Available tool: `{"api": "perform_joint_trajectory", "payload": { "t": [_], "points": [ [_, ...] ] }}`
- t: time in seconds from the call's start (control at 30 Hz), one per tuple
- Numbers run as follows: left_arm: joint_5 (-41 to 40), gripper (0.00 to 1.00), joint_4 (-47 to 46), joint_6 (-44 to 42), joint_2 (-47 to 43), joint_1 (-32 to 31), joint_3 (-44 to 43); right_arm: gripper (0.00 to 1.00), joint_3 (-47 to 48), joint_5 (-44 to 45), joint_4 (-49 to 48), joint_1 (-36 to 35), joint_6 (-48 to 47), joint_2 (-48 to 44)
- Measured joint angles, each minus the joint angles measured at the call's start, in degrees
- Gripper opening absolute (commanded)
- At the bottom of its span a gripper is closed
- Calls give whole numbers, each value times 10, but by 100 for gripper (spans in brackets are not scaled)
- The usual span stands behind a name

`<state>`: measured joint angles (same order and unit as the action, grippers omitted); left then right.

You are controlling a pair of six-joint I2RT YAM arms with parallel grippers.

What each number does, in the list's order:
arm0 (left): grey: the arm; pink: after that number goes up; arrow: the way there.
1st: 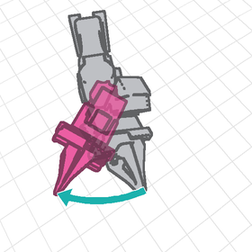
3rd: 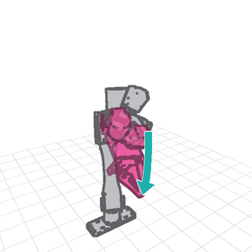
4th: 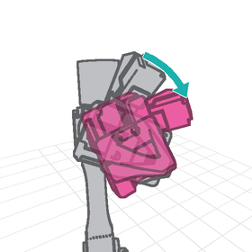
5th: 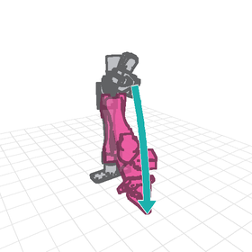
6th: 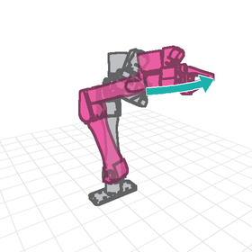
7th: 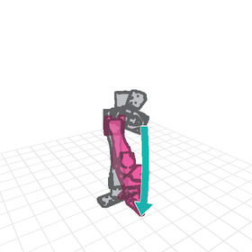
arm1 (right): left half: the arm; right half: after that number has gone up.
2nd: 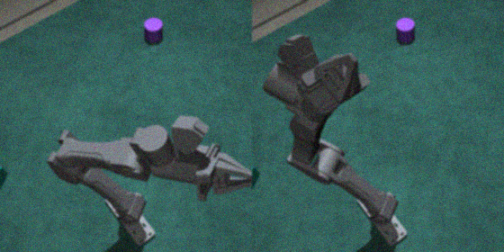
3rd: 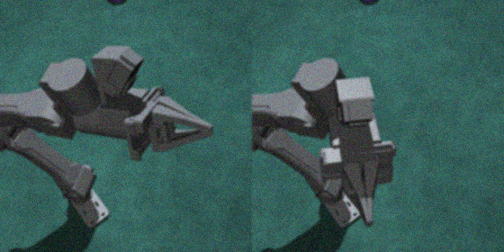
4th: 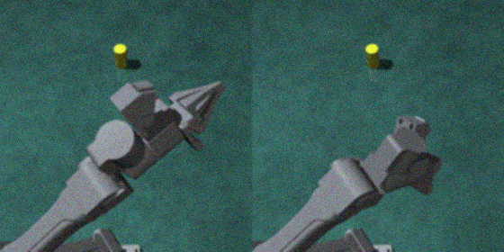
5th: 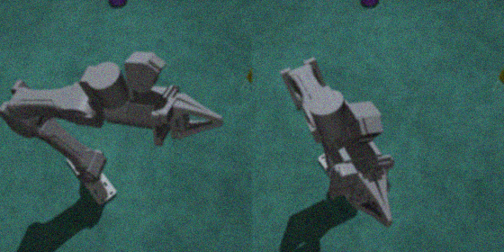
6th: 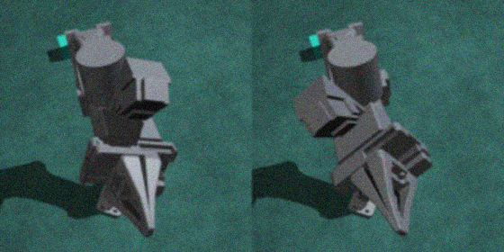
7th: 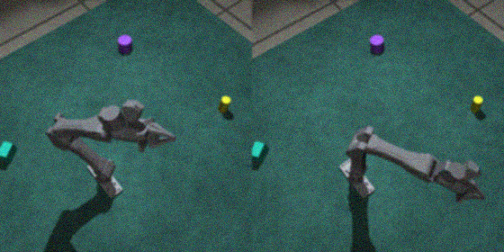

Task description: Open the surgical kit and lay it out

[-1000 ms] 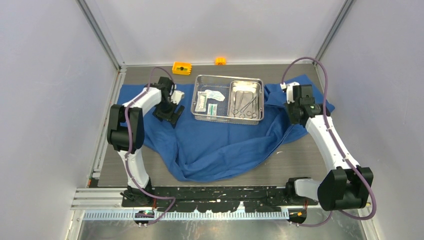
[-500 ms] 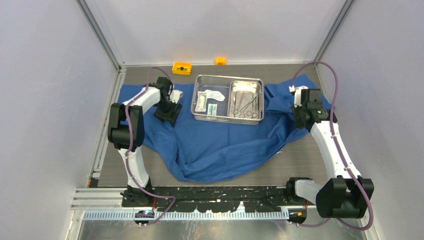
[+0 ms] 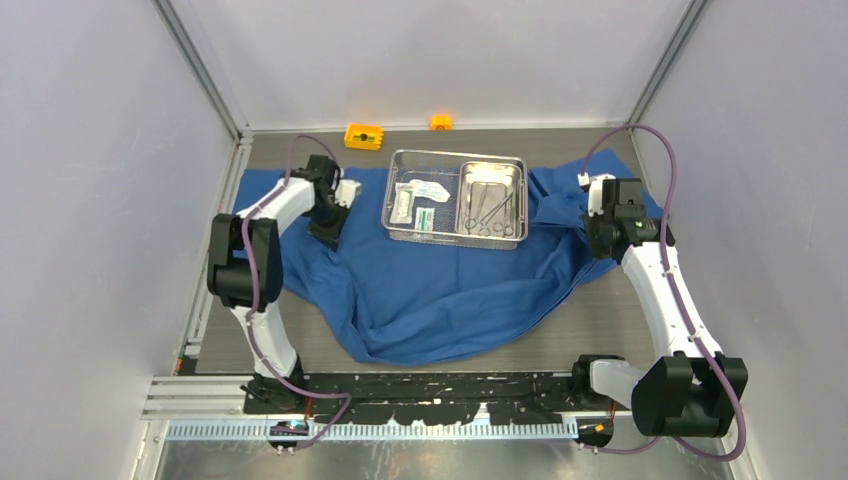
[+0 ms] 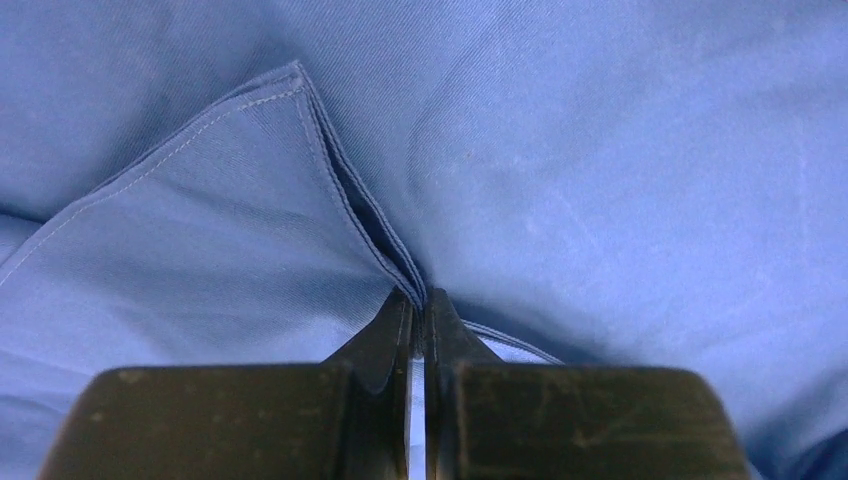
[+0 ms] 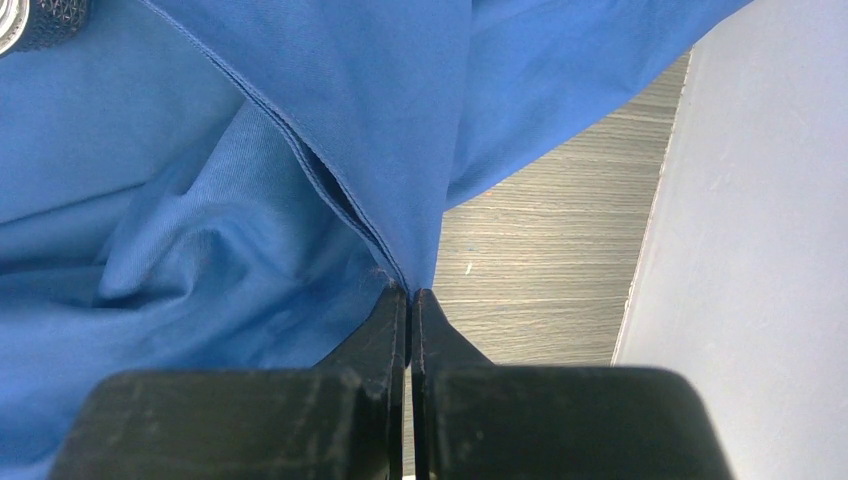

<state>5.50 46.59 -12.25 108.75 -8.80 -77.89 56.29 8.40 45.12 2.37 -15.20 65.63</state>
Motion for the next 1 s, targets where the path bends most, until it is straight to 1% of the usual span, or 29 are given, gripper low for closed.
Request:
{"api": "perform_joint_trajectory", "payload": {
  "t": [0.23,0.4,0.5,0.63,0.73,0.83,0.9,1.0],
  "points": [
    [8,0,9,-7,-64,28,23,0,0,5,6,4,-1,0],
    [-4,0,29,-40,-158,66,56,0,0,24,20,12,-1,-7],
    [-37,0,47,-76,-241,107,96,2,0,41,38,17,-2,-15],
    [-99,0,69,-125,-354,139,170,8,0,66,65,22,-4,-36],
    [-141,0,94,-161,-432,144,229,12,-1,89,90,23,-10,-67],
    [-167,0,127,-190,-492,144,269,14,-3,102,120,23,-14,-99],
    [-182,0,156,-210,-528,144,285,16,-3,106,146,23,-18,-121],
    [-198,0,195,-233,-568,144,289,21,-2,105,184,23,-25,-146]
  ]
}}
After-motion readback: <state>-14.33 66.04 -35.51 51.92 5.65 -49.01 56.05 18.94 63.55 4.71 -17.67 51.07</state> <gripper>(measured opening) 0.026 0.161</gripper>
